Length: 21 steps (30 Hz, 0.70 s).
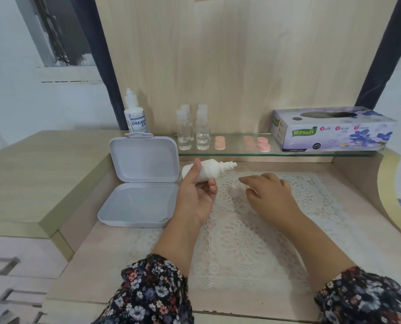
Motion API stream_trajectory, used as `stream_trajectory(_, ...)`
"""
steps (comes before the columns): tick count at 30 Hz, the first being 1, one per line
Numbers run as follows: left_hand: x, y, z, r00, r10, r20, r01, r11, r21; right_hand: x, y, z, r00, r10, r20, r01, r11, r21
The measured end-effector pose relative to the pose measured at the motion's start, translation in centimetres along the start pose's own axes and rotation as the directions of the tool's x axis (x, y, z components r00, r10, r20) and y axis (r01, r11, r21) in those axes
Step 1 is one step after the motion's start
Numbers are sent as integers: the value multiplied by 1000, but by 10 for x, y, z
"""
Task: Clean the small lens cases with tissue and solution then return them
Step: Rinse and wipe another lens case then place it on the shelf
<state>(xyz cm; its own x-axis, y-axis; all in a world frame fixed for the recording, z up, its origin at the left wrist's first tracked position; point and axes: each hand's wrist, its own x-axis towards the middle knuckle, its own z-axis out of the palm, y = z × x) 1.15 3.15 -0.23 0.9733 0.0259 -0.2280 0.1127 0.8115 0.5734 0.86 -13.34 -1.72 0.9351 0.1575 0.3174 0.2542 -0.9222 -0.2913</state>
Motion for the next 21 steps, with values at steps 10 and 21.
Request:
stream_trajectory(10, 1, 0, -1, 1000, -4, -3, 4, 1000, 15, 19, -10, 6, 999, 14, 29, -13, 999, -45)
stream_trajectory(21, 1, -1, -2, 1000, -1, 11, 0, 999, 45, 1, -2, -1, 929, 338, -152, -107, 638, 763)
